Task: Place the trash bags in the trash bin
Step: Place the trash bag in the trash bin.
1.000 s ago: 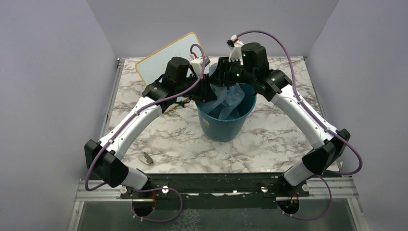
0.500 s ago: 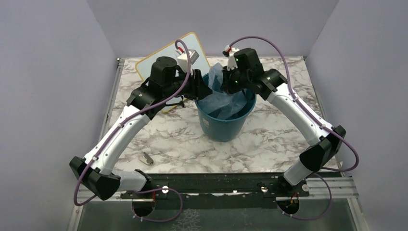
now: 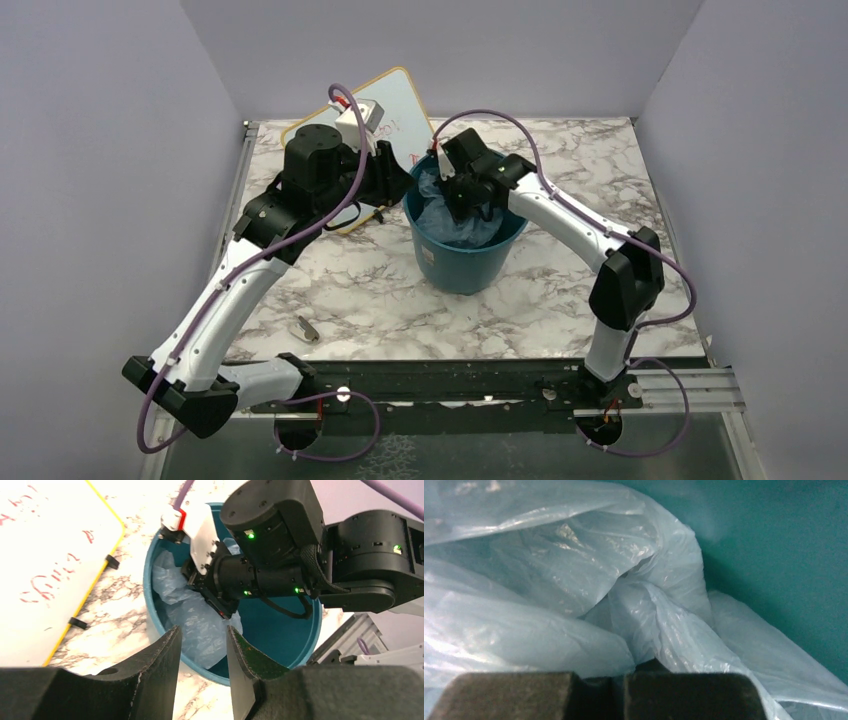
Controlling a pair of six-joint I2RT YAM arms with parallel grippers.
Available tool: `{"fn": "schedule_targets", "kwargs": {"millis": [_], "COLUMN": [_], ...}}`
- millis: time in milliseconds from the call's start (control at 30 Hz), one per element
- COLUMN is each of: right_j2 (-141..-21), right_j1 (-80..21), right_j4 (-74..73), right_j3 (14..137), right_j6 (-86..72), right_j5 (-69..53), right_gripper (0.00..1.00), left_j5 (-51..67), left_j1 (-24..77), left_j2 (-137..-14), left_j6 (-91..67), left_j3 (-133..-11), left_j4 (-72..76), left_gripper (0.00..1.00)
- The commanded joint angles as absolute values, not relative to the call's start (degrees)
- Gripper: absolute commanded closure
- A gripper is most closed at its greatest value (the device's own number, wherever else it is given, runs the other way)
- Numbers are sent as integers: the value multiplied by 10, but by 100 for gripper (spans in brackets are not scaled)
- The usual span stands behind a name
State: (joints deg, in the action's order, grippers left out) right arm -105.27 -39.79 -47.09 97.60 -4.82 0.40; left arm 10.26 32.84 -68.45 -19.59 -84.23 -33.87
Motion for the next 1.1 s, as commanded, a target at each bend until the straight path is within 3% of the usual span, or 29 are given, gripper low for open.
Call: {"fn": "schedule_targets", "kwargs": {"millis": [0,200,667,933,1033,1067], "right_j2": [-1047,-1090,-954,-896,-845,-829], "right_j1": [-401,-402,-402,-402,-402,-401], "right_j4": [-469,-497,-500,-448,-372,-352], "right_j3": [911,901,1046,1018,950,935], "right_j6": [-32,-35,-49,-81,-130,-147], "right_j5": [18,35,43,-37,-76,-85], "right_gripper": [99,99,99,97,88,78], "left_j5": [49,57,87,213,293,314], "left_j1": [318,311,308,308,308,308], "left_j2": [-663,-677,-694,-704,-699,-697], "left_j6": [-166,-161,-172,-187,-209,-221], "left_j3": [-859,-863,-890,-890,-867,-857], "left_j4": [-356,-356,-346,-320,-268,-245], "left_gripper": [60,60,60,52,45,44]}}
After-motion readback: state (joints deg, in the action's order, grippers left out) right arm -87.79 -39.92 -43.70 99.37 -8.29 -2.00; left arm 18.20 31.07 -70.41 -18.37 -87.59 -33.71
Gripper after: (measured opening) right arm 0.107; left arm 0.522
